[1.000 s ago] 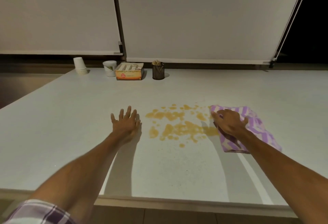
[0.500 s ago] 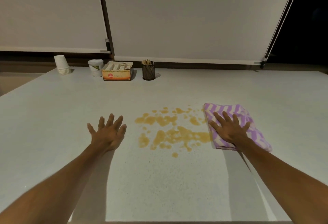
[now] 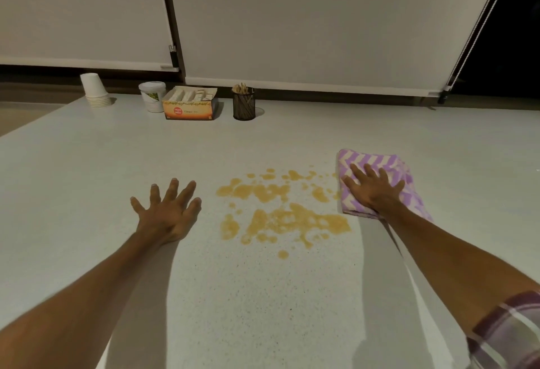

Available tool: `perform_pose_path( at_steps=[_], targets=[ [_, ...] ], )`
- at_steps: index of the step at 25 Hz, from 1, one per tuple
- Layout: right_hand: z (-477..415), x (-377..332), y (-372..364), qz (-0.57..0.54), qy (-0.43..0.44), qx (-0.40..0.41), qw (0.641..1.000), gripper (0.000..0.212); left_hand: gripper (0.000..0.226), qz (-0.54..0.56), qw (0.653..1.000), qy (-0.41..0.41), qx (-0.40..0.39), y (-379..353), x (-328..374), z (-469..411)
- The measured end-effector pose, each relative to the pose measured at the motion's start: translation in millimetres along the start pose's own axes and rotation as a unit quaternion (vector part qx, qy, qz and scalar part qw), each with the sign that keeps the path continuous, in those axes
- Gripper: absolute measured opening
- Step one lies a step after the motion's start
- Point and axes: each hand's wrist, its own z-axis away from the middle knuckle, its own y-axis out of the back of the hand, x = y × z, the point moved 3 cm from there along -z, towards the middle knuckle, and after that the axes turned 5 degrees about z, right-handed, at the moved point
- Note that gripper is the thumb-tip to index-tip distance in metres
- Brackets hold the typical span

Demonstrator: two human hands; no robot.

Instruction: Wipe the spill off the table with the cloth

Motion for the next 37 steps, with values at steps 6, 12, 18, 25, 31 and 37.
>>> perform_pose_path(
  at_steps=[6,12,18,25,31,37],
  targets=[
    [-13.9,13.2,1.7,0.03,0.074,-0.003,0.997,0.066,0.079,-0.004,1.0,-0.001,-0.001,-2.9,-3.7,-3.9],
    [-47.8,-49.5,4.0,0.001,0.036,0.006,0.999,0.068,0.083,0.003,1.0,0.003,0.015,-11.2,-9.1,-10.8],
    [-47.8,-61.4,-3.9,0.018,0.132,-0.002,0.991,0.071,0.089,-0.002,1.0,-0.002,0.022,-13.6,-14.8,-13.2],
    [-66.0,-115.7,-7.1,-0.01,0.097,0.03,0.995,0.073,0.075,0.003,0.999,0.014,0.031,-20.0,-19.4,-19.5],
    [-45.2,-169.4,-25.0,0.005,0.241,0.004,0.971,0.076,0.079,0.011,0.999,0.009,0.037,-18.8,-19.1,-17.3],
    [-55.8,-207.1,-20.6,-0.011,0.164,0.024,0.986,0.071,0.066,0.008,1.0,0.008,0.017,-14.2,-12.4,-13.7]
  ],
)
